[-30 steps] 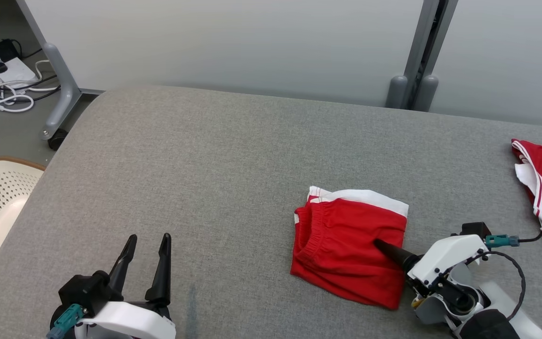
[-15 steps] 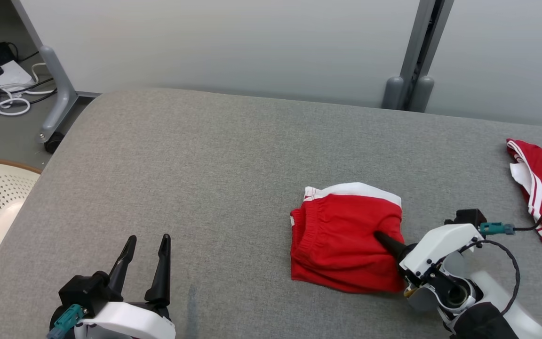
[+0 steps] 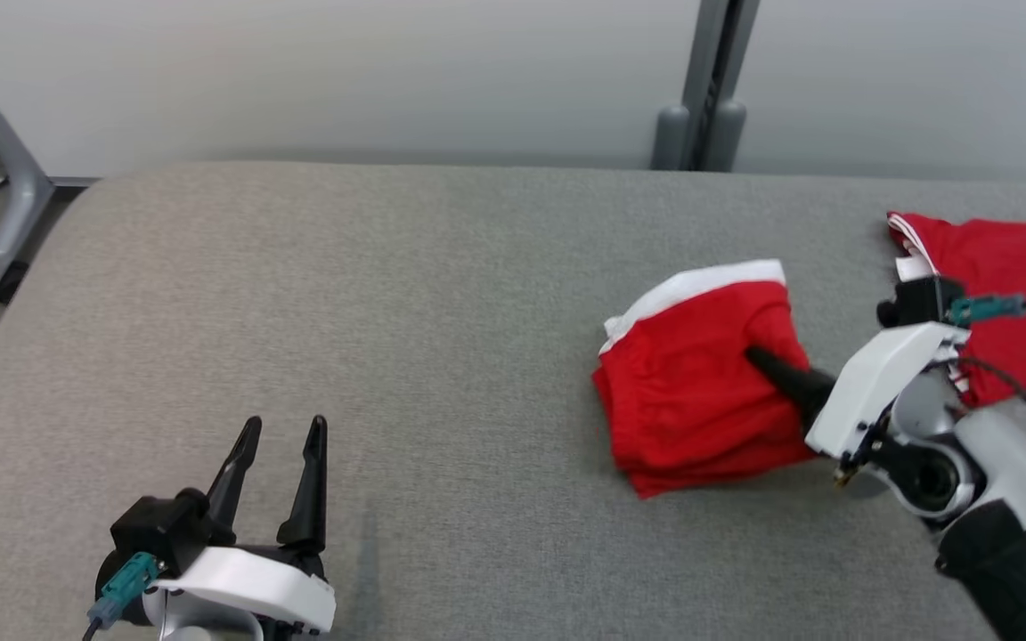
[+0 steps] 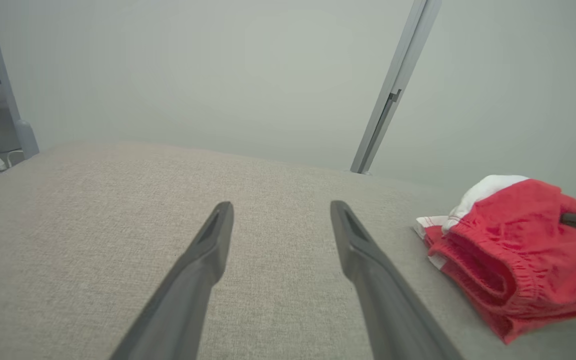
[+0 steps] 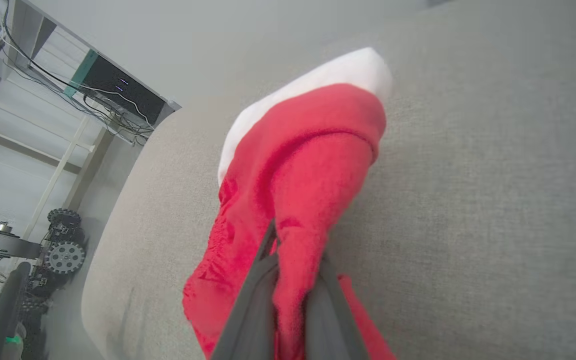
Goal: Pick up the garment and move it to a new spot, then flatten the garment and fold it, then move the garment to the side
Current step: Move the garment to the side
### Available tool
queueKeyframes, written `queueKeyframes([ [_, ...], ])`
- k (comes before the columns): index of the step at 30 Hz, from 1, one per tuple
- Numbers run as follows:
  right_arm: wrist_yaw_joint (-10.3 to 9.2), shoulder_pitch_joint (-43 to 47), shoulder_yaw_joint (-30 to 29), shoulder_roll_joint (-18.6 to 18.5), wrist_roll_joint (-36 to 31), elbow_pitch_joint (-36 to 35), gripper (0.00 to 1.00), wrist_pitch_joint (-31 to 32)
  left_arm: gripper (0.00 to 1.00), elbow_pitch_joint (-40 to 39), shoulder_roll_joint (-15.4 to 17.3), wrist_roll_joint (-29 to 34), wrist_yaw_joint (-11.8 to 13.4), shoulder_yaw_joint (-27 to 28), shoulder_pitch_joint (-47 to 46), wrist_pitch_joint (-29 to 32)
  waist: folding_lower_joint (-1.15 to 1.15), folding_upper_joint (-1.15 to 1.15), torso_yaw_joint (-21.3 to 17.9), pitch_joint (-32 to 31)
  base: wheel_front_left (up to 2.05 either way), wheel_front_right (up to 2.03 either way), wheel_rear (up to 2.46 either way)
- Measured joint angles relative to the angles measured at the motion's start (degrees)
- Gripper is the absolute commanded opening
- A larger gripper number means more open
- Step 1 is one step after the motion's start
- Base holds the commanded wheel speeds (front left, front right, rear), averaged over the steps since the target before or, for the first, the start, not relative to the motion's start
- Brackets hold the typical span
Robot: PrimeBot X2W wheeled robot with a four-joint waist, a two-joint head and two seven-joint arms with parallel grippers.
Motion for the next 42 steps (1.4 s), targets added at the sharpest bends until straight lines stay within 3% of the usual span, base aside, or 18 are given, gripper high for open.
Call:
queueKeyframes([
  [11, 0.00, -10.9, 4.0, -10.3, -3.0, -4.9, 0.00, 2.1, 1.00, -0.3, 0.0, 0.7, -0.2, -1.3, -5.2, -0.1, 0.00, 0.00, -4.1, 8.5, 0.00, 0.00, 0.00],
  [22, 0.00, -18.8, 7.3, -21.3, -5.1, -6.0, 0.00, 3.0, 1.00, -0.2, 0.4, 1.2, -0.5, -2.1, -8.9, 0.0, 0.00, 0.00, -5.2, 15.3, 0.00, 0.00, 0.00],
  [36, 0.03, -27.1, 14.1, -31.0, -7.9, -5.7, 0.00, 1.5, 1.00, -0.5, 0.6, 1.7, -0.5, -3.0, -11.4, 0.0, 0.00, 0.00, -5.2, 19.9, 0.00, 0.00, 0.00],
  [42, 0.03, -31.7, 19.3, -34.3, -12.4, -3.2, 0.00, 0.4, 1.00, -0.6, 0.6, 1.7, -0.5, -3.4, -12.6, 0.0, 0.00, 0.00, -4.7, 21.9, 0.00, 0.00, 0.00],
])
